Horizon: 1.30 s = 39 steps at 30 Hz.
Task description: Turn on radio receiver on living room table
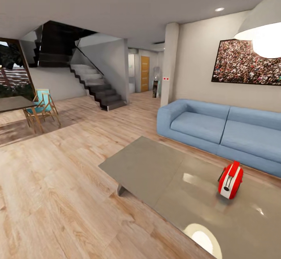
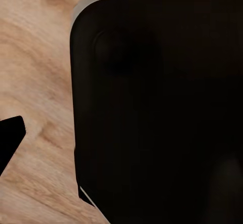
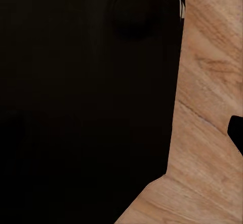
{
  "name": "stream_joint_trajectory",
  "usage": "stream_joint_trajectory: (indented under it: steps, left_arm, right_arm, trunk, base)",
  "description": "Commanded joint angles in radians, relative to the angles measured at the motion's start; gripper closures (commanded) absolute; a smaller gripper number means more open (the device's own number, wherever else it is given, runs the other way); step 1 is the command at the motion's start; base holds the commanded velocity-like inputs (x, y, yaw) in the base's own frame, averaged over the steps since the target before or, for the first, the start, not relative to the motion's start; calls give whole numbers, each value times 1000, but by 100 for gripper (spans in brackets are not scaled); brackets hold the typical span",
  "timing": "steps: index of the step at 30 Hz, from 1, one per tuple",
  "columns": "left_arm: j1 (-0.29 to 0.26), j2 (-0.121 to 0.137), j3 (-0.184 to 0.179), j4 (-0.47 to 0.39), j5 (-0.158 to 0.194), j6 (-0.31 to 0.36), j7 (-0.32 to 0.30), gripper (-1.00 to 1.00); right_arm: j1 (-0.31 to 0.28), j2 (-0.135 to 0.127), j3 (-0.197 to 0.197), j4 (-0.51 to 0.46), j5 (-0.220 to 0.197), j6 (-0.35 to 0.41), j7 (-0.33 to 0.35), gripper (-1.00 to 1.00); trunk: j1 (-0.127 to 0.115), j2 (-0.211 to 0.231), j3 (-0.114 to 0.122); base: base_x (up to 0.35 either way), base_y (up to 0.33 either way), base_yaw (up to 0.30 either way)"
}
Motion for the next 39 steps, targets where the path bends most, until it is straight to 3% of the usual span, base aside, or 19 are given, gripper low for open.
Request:
stream_joint_trajectory:
  steps: [1,15,23,39]
  left_arm:
    - [0,0,0,0,0,0,0,-100]
    - [0,0,0,0,-1,0,0,-100]
    - [0,0,0,0,-1,-1,0,-100]
    - [0,-1,0,0,-1,0,0,-100]
  right_arm:
    - [0,0,0,0,0,0,0,-100]
    - [0,0,0,0,0,0,0,-100]
    - [0,0,-1,0,0,-3,-1,-100]
    - [0,0,-2,0,0,-3,-2,-100]
  trunk:
    - [0,0,0]
    - [0,0,0]
    - [0,0,0]
    - [0,0,0]
  base:
    - [323,99,0]
    - [306,67,0]
    - [110,1,-3]
    - [1,0,-259]
